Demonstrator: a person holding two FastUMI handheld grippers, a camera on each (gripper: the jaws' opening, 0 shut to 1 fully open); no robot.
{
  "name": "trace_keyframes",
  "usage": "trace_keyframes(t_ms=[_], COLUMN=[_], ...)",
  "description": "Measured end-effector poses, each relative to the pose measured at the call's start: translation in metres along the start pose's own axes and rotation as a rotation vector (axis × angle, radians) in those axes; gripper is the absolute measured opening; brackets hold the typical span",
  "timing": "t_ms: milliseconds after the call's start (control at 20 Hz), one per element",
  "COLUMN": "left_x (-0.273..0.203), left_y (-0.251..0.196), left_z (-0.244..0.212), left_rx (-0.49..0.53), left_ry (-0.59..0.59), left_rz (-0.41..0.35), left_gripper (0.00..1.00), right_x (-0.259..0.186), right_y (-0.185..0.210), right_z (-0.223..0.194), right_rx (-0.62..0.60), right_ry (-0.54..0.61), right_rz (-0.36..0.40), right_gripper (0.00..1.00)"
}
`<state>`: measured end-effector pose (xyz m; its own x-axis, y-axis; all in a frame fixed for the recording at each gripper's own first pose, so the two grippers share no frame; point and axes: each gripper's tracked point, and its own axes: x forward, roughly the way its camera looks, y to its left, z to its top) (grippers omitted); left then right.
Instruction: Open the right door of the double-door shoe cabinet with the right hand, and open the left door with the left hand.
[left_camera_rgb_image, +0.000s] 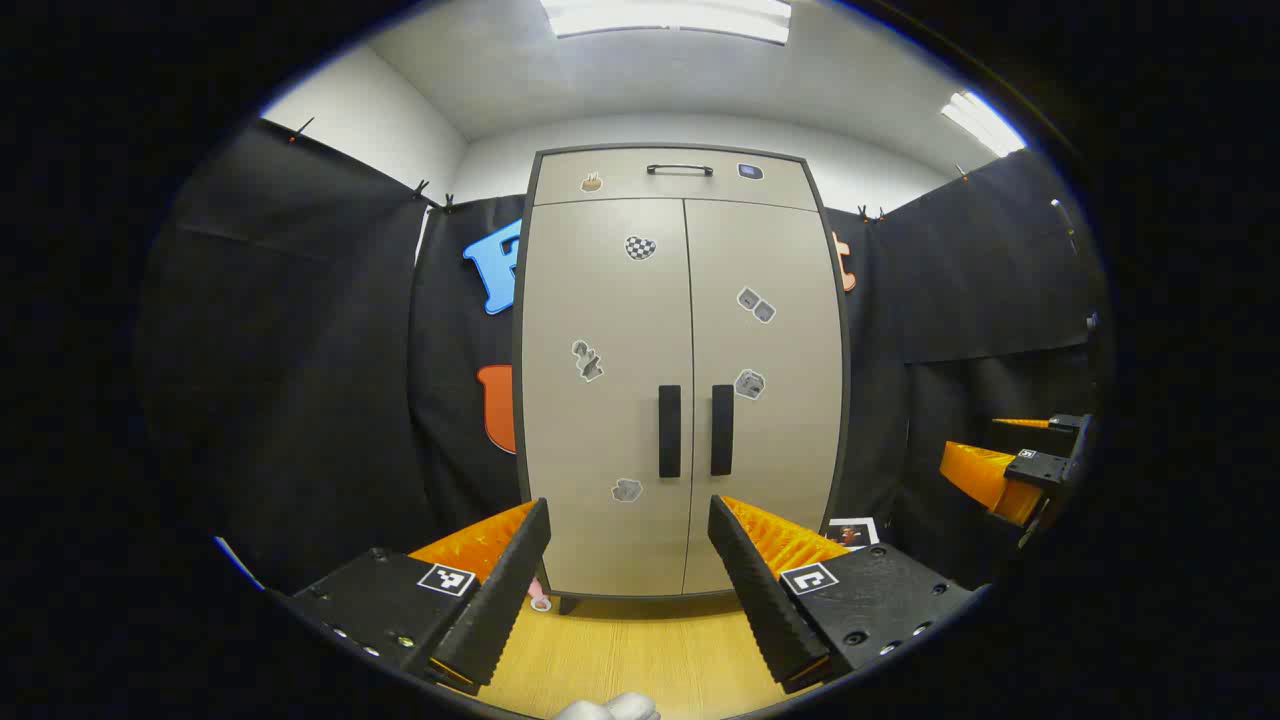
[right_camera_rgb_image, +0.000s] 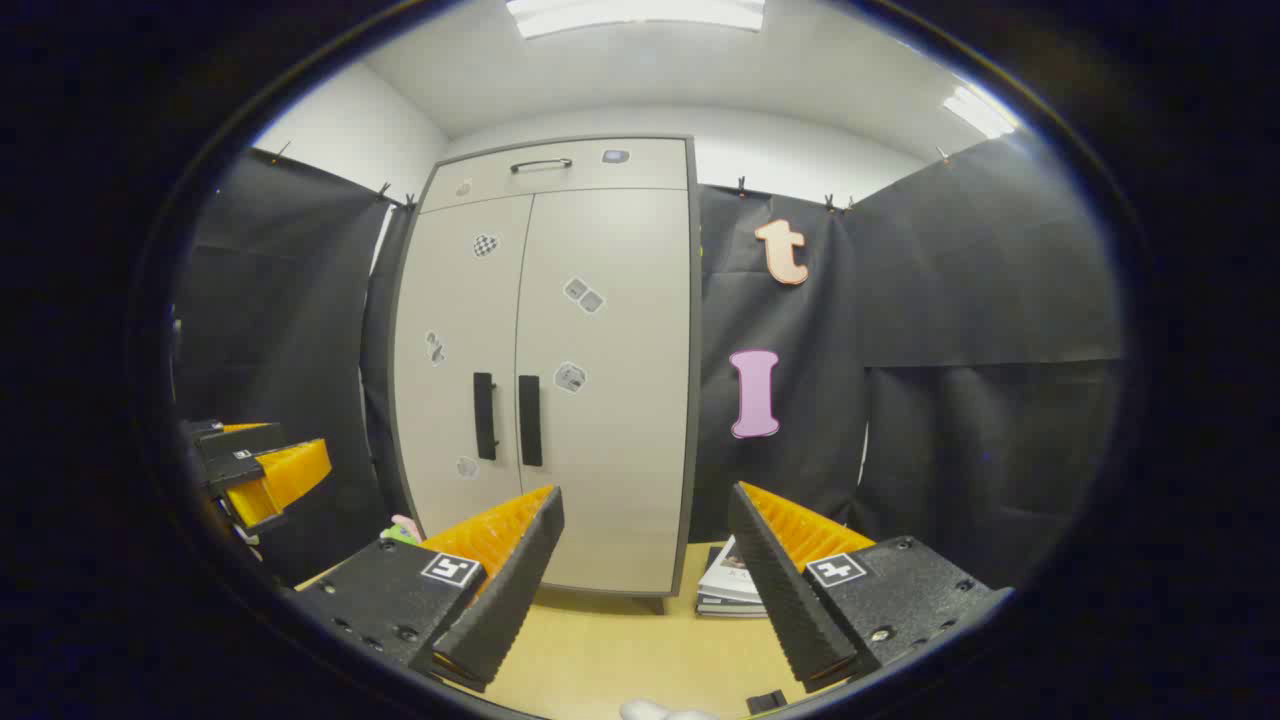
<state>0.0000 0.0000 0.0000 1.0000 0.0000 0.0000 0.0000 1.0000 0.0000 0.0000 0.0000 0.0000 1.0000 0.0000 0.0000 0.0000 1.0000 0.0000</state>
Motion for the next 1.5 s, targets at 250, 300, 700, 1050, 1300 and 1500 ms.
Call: trace_keyframes(t_ms=[250, 300, 700, 1050, 1300, 1500], left_x=[0.000, 0.000, -0.001, -0.008, -0.018, -0.028], left_y=[0.001, 0.001, 0.002, 0.018, 0.033, 0.043], left_z=[0.003, 0.003, 0.001, 0.000, -0.002, -0.001], left_rx=[0.004, 0.005, 0.014, 0.019, 0.026, 0.034], left_ry=[-0.008, -0.008, -0.008, -0.004, 0.001, 0.002], left_rz=[-0.001, -0.003, 0.000, 0.025, 0.058, 0.087], left_gripper=[0.95, 0.95, 0.95, 0.95, 0.95, 0.95], right_x=[0.002, 0.002, 0.007, 0.026, 0.054, 0.087], right_y=[0.003, 0.003, 0.007, 0.018, 0.034, 0.056], right_z=[-0.001, 0.000, -0.003, -0.002, 0.002, 0.006], right_rx=[-0.002, -0.003, -0.006, -0.014, -0.021, -0.022], right_ry=[0.004, 0.003, 0.012, 0.011, 0.000, -0.006], right_rz=[0.005, 0.004, 0.004, 0.006, 0.018, 0.030], right_gripper=[1.00, 1.00, 1.00, 1.00, 1.00, 1.00])
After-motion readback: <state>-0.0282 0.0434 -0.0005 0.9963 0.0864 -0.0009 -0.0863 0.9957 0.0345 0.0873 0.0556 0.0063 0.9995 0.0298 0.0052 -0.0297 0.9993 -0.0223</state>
